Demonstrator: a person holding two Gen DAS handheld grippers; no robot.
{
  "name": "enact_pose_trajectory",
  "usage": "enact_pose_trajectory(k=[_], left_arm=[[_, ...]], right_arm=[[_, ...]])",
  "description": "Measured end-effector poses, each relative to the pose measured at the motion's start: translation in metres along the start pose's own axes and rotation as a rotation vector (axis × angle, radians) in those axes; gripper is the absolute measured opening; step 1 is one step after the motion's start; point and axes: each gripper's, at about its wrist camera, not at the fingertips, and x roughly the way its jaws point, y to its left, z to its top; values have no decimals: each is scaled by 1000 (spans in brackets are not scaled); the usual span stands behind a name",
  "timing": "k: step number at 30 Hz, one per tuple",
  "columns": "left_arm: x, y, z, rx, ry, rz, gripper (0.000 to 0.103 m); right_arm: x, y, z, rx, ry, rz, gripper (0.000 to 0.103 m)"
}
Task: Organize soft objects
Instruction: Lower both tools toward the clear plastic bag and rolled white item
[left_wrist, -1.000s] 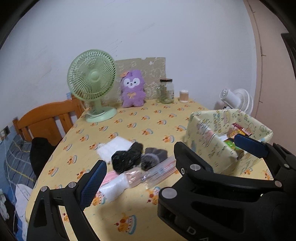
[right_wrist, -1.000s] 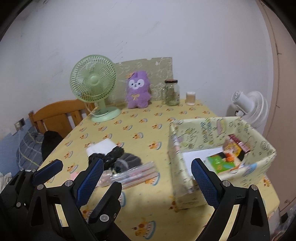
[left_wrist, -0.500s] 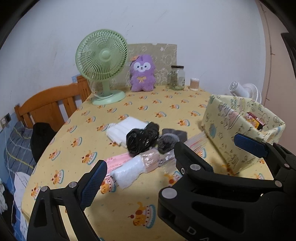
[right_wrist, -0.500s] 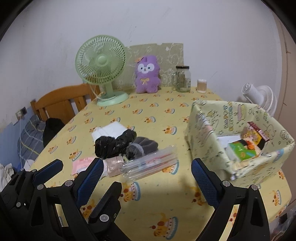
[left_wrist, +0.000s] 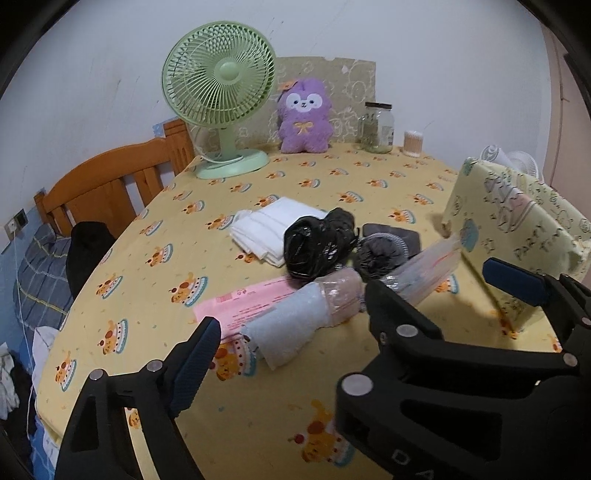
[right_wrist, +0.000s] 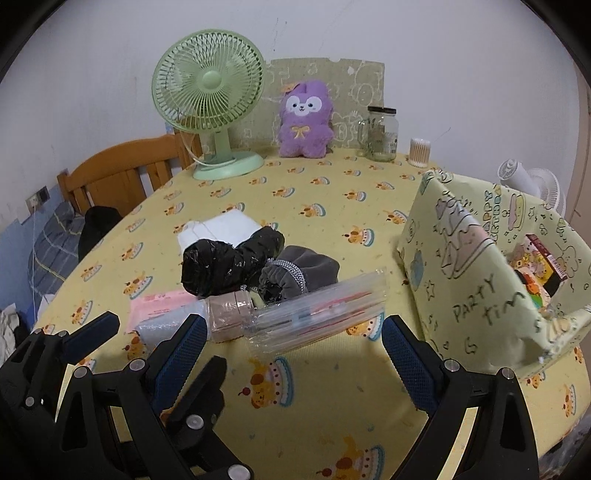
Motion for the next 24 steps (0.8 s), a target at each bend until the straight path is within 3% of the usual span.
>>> enact_pose_trajectory(k=[19, 24], left_arm=[[35, 7, 13, 30, 61, 3, 85], [39, 4, 11, 57, 66, 8, 67]], right_arm=[[28, -2, 9, 14, 40, -42, 96], [33, -3, 7, 14, 59, -46, 96]])
